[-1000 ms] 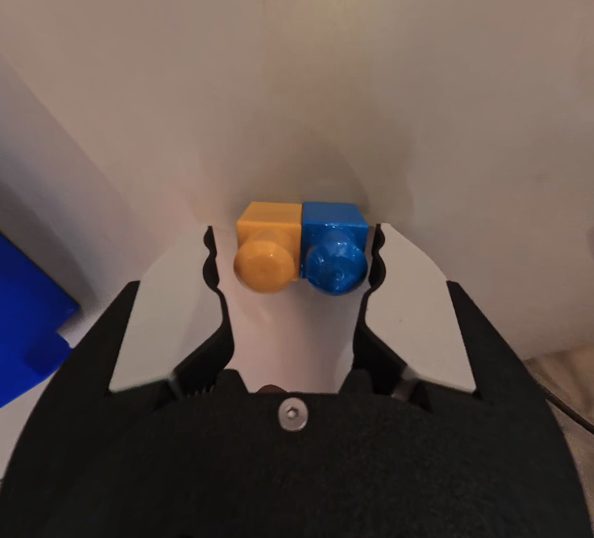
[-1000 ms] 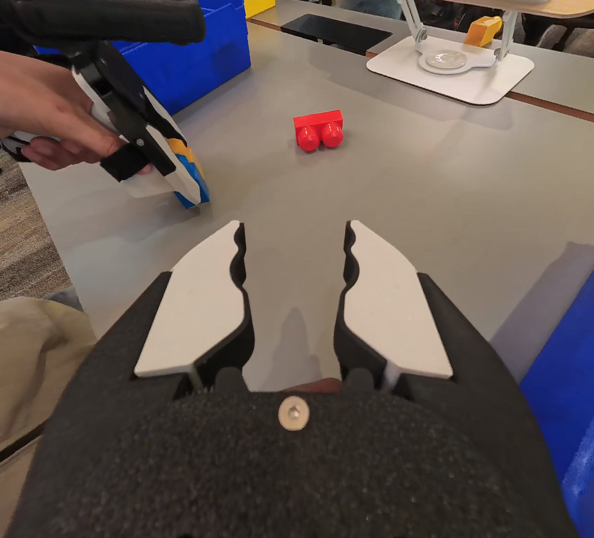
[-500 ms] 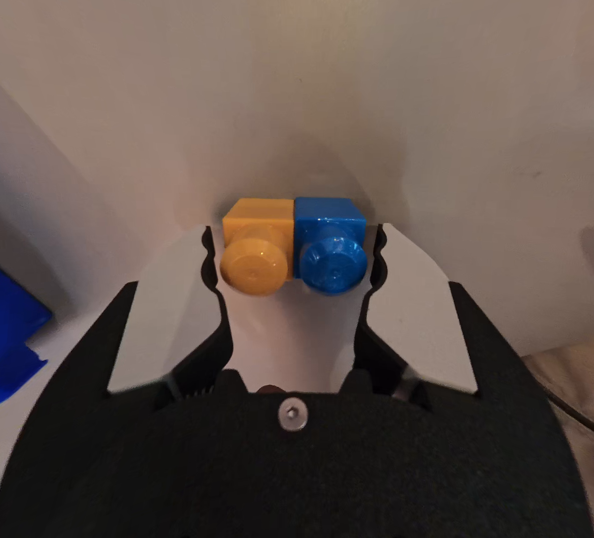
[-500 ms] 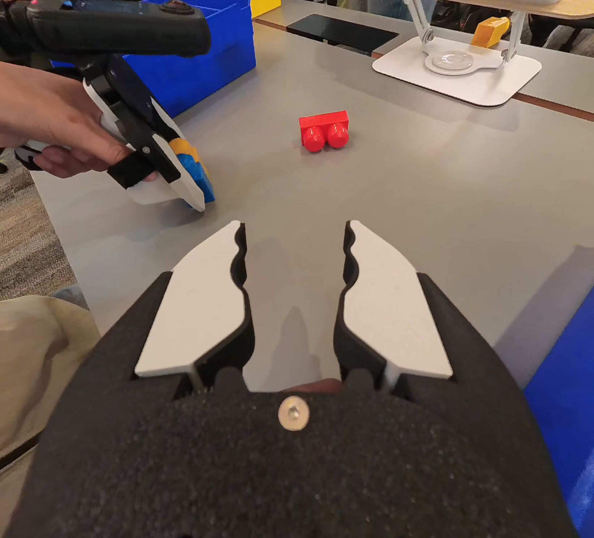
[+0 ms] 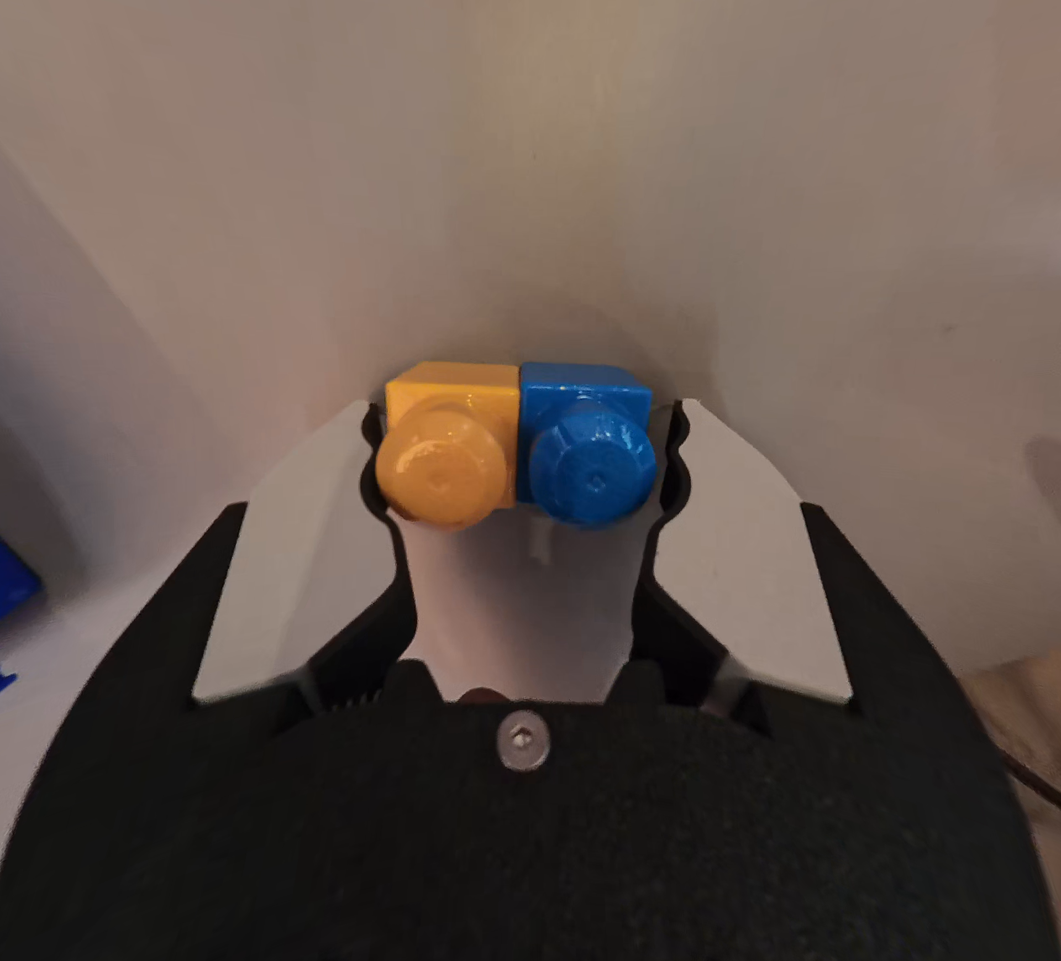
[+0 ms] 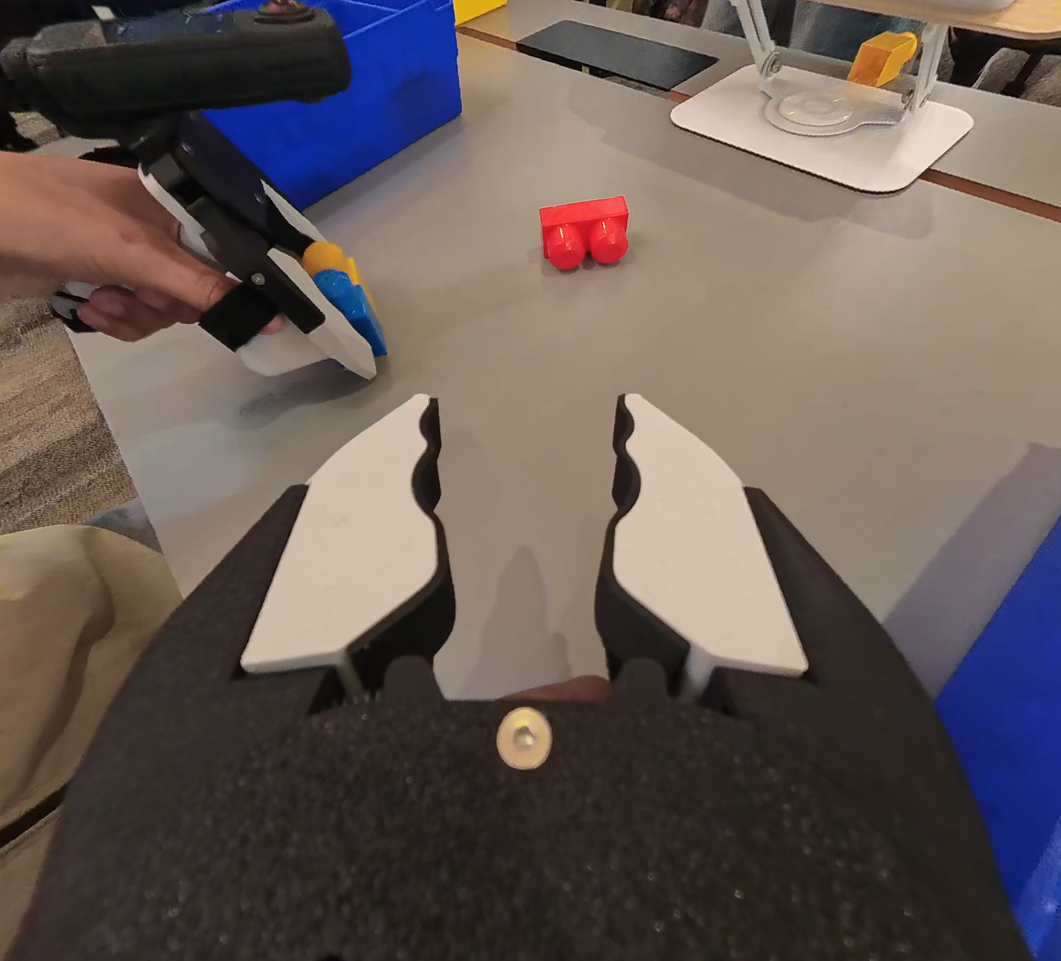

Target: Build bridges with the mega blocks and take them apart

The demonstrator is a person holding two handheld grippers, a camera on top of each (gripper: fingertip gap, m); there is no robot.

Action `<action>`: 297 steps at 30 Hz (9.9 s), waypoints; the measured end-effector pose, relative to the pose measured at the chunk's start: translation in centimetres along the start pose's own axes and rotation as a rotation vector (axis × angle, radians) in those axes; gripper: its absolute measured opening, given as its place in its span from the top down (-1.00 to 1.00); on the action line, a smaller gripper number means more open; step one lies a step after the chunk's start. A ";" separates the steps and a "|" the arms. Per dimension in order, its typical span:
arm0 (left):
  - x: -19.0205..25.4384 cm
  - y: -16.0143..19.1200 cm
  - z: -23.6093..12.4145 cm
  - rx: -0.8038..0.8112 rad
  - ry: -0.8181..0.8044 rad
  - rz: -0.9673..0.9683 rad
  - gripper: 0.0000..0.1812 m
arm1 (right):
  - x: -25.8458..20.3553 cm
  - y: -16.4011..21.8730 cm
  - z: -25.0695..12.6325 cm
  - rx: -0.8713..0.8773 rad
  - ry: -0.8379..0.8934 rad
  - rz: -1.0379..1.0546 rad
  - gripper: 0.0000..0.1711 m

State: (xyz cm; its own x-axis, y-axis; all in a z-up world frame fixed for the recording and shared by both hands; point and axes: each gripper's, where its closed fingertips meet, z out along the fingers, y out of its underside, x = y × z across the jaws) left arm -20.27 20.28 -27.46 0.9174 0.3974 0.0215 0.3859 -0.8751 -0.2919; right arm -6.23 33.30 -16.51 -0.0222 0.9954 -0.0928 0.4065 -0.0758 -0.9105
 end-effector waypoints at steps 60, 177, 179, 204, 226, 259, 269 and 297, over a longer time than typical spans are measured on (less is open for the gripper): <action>-0.5 -1.1 0.2 0.434 -0.088 -0.106 0.02 | -0.7 -0.2 -0.4 -0.004 -0.022 -0.018 0.34; 10.3 -1.6 -2.3 0.561 0.323 -0.078 0.75 | -2.1 0.3 1.1 -0.077 0.016 -0.106 0.37; 9.9 -1.9 -2.5 0.575 0.301 -0.095 0.74 | -2.1 0.2 1.0 -0.073 0.014 -0.103 0.37; 2.1 1.2 -0.9 0.464 -0.070 -0.092 -0.14 | -2.3 0.4 1.1 -0.072 -0.005 -0.092 0.37; 1.6 -1.0 0.4 0.422 -0.064 -0.072 -0.15 | -2.2 0.1 0.7 -0.061 -0.001 -0.091 0.37; 2.6 -1.8 0.4 0.440 0.010 0.019 -0.04 | -2.0 0.2 0.7 -0.066 0.001 -0.088 0.37; 2.2 -1.5 0.4 0.432 -0.034 -0.016 -0.06 | -1.9 0.2 0.6 -0.063 0.002 -0.083 0.37; 2.4 -1.9 0.5 0.435 -0.048 -0.040 -0.03 | -1.8 0.1 0.5 -0.063 0.003 -0.086 0.37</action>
State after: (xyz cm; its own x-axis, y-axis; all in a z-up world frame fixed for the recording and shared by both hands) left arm -18.85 23.05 -27.36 0.8931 0.4499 -0.0006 0.3346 -0.6651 -0.6676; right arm -6.59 31.44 -16.61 -0.0564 0.9983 -0.0141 0.4597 0.0134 -0.8880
